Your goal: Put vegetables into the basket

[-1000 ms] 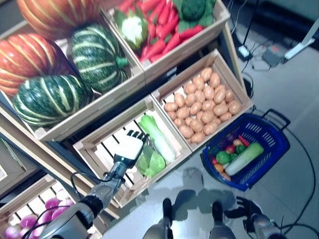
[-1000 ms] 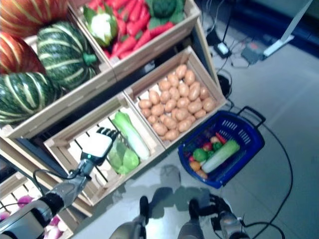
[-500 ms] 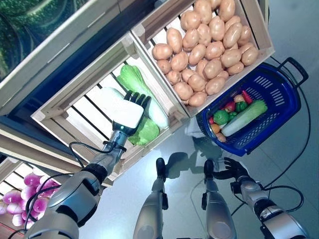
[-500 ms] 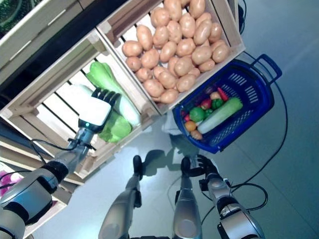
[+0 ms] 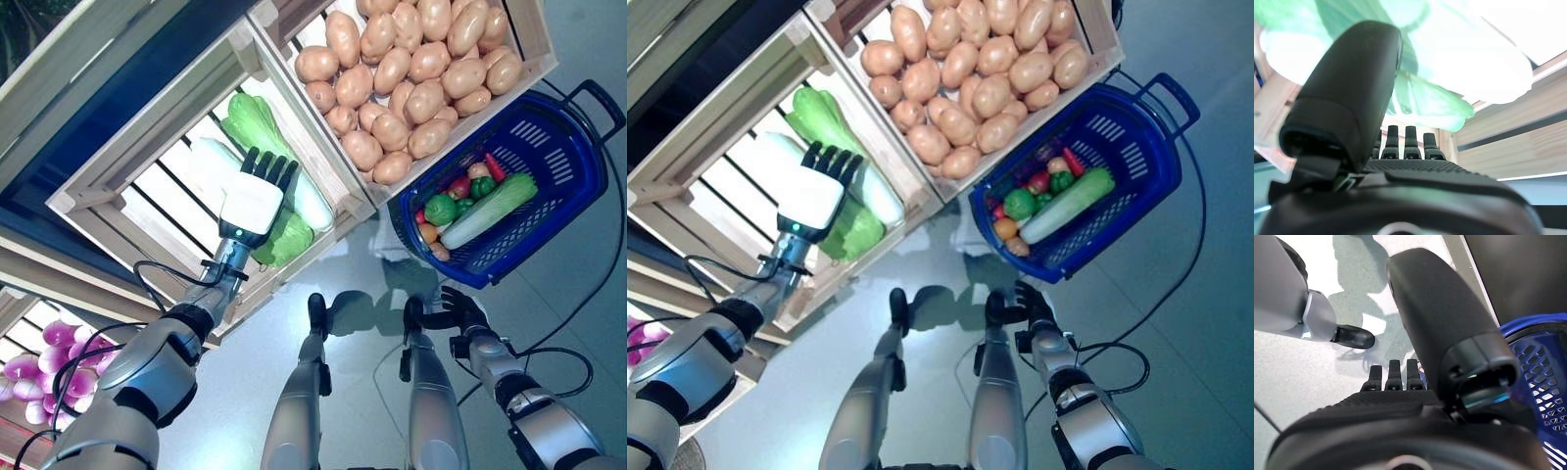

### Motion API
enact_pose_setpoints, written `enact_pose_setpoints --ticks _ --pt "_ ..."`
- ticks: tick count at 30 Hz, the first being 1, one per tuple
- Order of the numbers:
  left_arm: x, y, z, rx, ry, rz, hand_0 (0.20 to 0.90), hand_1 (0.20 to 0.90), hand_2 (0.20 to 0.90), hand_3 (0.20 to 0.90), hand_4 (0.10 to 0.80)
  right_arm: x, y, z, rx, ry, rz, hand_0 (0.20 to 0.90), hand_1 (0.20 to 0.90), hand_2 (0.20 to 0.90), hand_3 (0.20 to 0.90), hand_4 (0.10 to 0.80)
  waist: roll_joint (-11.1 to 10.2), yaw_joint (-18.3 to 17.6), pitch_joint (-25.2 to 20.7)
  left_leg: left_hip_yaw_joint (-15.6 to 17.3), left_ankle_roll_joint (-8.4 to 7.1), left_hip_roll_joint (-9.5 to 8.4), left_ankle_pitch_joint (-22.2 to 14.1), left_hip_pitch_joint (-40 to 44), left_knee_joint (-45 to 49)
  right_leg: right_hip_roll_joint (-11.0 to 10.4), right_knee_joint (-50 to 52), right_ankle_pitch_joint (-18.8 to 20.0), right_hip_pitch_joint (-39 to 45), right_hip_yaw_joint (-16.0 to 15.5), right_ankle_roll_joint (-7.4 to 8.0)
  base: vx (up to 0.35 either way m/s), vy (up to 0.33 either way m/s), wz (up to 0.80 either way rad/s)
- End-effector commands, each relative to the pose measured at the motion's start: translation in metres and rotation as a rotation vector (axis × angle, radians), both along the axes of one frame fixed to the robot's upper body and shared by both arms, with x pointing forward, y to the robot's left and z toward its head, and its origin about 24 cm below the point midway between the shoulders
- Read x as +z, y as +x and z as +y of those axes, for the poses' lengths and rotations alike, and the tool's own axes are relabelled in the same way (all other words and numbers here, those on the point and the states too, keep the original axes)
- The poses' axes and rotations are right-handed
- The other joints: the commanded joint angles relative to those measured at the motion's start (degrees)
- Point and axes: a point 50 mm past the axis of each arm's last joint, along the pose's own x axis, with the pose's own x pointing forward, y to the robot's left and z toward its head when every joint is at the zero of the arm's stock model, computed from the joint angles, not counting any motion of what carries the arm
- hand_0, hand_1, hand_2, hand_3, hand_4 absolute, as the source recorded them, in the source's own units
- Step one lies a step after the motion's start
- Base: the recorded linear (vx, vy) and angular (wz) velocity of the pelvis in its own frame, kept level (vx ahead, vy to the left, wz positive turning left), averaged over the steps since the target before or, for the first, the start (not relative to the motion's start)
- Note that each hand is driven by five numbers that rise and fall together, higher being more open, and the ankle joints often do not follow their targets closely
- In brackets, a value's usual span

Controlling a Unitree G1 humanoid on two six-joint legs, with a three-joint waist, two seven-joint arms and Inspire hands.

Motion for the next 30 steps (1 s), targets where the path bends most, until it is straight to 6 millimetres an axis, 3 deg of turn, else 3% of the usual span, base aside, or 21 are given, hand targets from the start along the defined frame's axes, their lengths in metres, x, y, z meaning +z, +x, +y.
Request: enact_pose_setpoints --ticks 1,13,21,30 --pt "0.054 0.006 0.032 0.138 -0.050 -0.258 0.900 0.900 0.900 0.900 0.800 0.013 0.006 -0.004 -0.041 0.003 -0.106 0.900 0.900 0.900 0.900 0.800 -3.17 0.14 1.26 0.93 0.66 -1.06 -6.02 -1.99 7.17 1.02 -8.08 7.20 2.66 -1.33 -3.92 0.000 0.000 0.00" --pt "0.044 -0.009 0.019 0.145 -0.093 -0.182 0.900 0.900 0.900 0.900 0.800 0.015 -0.001 -0.014 -0.081 0.012 -0.127 0.900 0.900 0.900 0.900 0.800 -0.88 2.85 1.26 -0.07 0.77 -2.15 -5.61 -1.89 5.29 0.01 -9.75 7.75 3.24 -3.13 -3.51 -0.001 0.000 0.01" --pt "0.047 -0.005 0.021 0.173 -0.065 -0.112 0.900 0.900 0.900 0.900 0.800 0.021 0.004 -0.015 -0.083 0.016 -0.155 0.900 0.900 0.900 0.900 0.800 -1.13 3.17 1.26 0.02 0.80 -1.96 -5.35 -2.55 5.20 0.09 -9.59 7.80 2.80 -4.10 -3.32 -0.008 -0.014 0.07" --pt "0.014 -0.008 0.040 0.253 -0.047 -0.007 0.900 0.900 0.900 0.900 0.800 0.026 0.008 -0.013 -0.064 0.021 -0.174 0.900 0.900 0.900 0.900 0.800 -2.45 2.91 1.26 -0.17 0.88 -1.54 -5.28 -3.93 6.31 0.56 -9.05 7.76 2.03 -4.19 -3.45 -0.001 -0.004 0.01"
